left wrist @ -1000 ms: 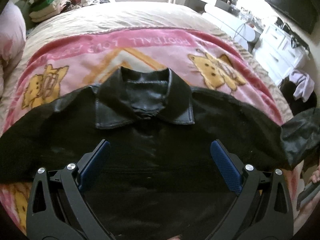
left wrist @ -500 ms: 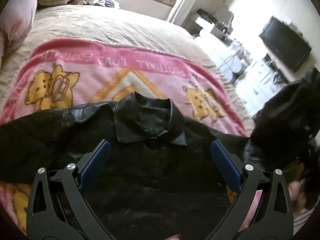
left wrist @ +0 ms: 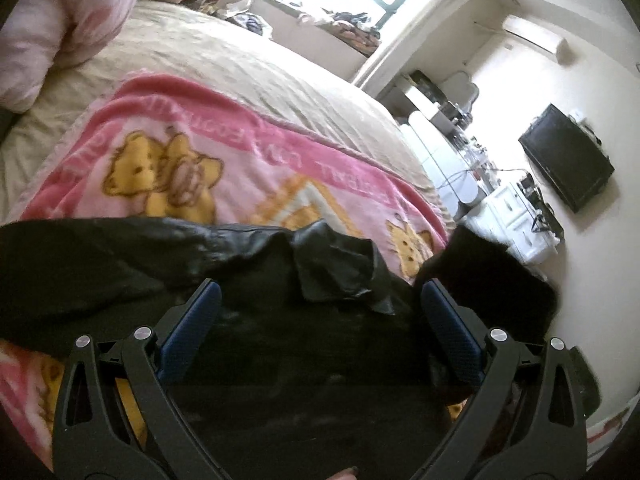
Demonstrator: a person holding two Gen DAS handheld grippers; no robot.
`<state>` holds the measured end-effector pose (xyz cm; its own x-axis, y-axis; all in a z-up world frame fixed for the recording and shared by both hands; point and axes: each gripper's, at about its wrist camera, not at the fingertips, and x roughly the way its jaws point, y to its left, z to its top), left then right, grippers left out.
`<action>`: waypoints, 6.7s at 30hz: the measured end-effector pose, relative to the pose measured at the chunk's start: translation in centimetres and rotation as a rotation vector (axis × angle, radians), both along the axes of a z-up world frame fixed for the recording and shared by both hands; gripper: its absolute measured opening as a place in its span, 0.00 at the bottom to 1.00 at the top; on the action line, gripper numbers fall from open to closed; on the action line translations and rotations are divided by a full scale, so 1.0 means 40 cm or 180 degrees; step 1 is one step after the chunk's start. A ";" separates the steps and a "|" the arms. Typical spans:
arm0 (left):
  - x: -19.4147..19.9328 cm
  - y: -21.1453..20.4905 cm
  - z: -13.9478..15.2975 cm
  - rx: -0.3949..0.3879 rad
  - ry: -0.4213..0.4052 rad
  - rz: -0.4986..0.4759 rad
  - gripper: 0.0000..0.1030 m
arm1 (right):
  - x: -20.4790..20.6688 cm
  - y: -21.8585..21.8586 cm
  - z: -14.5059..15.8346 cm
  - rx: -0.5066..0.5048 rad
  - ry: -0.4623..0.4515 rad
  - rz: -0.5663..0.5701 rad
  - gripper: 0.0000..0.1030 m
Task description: Fold large clothes
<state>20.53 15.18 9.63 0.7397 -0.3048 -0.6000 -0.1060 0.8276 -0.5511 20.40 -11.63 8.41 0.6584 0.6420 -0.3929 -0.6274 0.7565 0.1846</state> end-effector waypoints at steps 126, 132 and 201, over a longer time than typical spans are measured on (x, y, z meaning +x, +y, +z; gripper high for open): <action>0.005 -0.124 -0.357 0.1213 0.0715 -0.0483 0.19 | 0.088 -0.250 -0.350 -0.0746 0.1756 -0.0961 0.58; 0.004 -0.125 -0.351 0.1221 0.0709 -0.0491 0.23 | 0.065 -0.237 -0.309 -0.0731 0.1565 -0.0933 0.69; -0.306 0.439 -0.213 0.0492 0.0946 0.1719 0.91 | -0.075 0.416 -0.067 -0.0639 0.0854 0.0282 0.96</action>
